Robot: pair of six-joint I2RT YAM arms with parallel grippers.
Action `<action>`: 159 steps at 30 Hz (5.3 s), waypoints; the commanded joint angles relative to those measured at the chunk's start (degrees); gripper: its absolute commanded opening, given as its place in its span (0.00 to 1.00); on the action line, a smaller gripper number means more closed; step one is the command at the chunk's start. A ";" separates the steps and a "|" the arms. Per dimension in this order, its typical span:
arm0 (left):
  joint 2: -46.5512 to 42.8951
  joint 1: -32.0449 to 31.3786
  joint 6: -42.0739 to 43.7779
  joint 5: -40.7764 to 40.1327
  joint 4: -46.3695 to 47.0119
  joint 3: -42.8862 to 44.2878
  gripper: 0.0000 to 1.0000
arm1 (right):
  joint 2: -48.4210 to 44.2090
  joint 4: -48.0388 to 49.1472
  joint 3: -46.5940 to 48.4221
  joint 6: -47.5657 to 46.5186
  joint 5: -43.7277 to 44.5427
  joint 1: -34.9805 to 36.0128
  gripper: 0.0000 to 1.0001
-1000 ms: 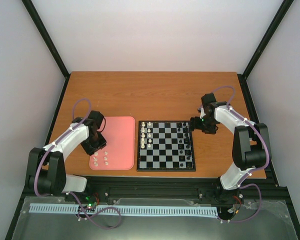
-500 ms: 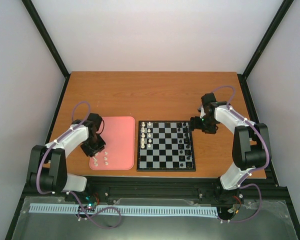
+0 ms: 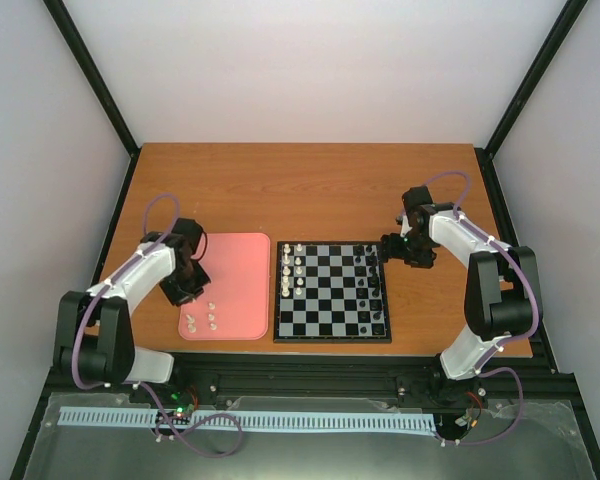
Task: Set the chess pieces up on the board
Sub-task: Pick up the chess piece from the storage box, then place the chess piece on the chessboard, then pick up the chess piece from the storage box.
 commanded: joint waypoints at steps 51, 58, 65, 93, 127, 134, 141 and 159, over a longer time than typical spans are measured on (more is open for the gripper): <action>12.85 -46.01 16.14 4.45 8.56 17.29 0.07 | 0.46 1.49 -0.59 0.36 0.08 0.45 1.00; 14.86 -46.02 15.47 0.93 6.93 19.08 0.10 | 0.20 1.75 -1.03 0.35 -0.22 0.45 1.00; 15.60 -45.96 15.68 1.65 6.51 18.67 0.11 | 0.07 1.85 -1.14 0.44 -0.22 0.45 1.00; 14.22 -46.04 17.09 2.72 7.60 19.43 0.26 | -0.36 2.02 -1.49 0.36 -0.63 0.45 1.00; -8.03 -15.05 -0.25 -4.47 -4.64 1.31 0.51 | -0.50 1.23 -0.08 -0.08 -1.54 0.54 1.00; -2.87 -14.14 1.56 -2.06 -0.95 0.63 0.45 | -0.70 1.06 -0.13 -0.07 -1.10 0.56 1.00; 0.24 -13.96 1.82 -0.64 1.73 0.02 0.40 | -0.54 0.82 -0.22 -0.21 -0.70 0.54 1.00; 3.46 -12.78 3.23 -1.31 3.56 0.14 0.26 | 1.01 0.63 0.69 -0.24 -0.24 0.54 1.00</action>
